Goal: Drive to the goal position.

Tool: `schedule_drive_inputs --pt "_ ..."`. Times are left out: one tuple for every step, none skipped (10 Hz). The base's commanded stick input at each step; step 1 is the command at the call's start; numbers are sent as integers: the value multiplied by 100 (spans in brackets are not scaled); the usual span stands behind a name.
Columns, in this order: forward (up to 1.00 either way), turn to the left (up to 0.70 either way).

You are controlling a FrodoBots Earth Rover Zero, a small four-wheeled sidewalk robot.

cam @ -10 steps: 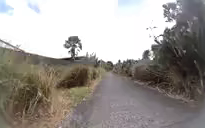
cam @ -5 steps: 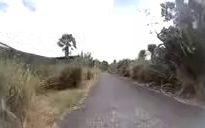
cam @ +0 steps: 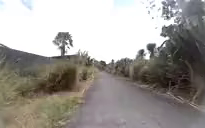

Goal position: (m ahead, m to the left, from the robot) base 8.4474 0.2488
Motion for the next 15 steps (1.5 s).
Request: schedule_drive_inputs --pt "100 -40" --pt "100 -34" --pt "100 -5" --pt "100 0" --pt "100 0" --pt "100 0" --pt "100 0" --pt "100 0" --pt "100 0" --pt "100 0" --pt "100 0" --pt "100 0" --pt "100 0" --pt "100 0" --pt "100 0"
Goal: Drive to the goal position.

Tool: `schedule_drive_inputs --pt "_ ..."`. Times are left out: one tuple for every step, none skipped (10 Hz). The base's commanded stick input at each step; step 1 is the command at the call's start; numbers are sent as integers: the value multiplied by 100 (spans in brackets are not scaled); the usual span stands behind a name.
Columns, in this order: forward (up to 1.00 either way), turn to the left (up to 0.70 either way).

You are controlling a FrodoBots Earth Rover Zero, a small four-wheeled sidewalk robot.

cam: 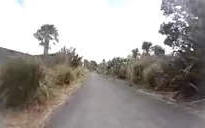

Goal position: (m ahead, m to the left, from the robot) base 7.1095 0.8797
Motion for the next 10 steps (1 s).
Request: schedule_drive_inputs --pt "100 0" --pt "100 0" --pt "100 0" --pt "100 0" --pt "100 0" --pt "100 0" --pt "100 0" --pt "100 0" --pt "100 0" --pt "100 0"
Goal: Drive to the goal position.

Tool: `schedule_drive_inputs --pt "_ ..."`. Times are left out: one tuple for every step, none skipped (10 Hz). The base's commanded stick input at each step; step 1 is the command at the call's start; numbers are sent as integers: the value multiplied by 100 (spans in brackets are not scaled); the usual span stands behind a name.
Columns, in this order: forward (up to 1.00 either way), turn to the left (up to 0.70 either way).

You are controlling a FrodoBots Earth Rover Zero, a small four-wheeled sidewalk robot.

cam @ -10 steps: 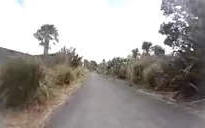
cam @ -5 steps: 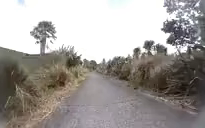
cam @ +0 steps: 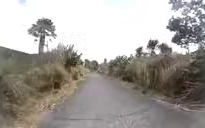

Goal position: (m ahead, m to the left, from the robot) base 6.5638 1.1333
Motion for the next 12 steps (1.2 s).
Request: schedule_drive_inputs --pt "100 0" --pt "100 0" --pt "100 9" --pt "100 37" --pt "100 38" --pt "100 32" --pt "100 7" --pt "100 0" --pt "100 0" --pt "100 0" --pt "100 0" --pt "100 0"
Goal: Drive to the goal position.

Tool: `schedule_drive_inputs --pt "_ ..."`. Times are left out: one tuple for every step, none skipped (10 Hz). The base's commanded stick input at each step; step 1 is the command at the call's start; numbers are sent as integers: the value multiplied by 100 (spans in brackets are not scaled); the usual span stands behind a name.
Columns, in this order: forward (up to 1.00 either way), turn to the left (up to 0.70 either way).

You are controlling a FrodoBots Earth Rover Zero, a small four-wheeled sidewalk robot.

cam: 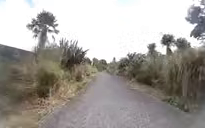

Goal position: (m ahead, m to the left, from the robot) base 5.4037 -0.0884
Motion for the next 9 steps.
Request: schedule_drive_inputs --pt "100 0" --pt "100 0" --pt "100 0" --pt "100 0" --pt "100 0" --pt "100 0" --pt "100 0" --pt "100 0" --pt "100 0"
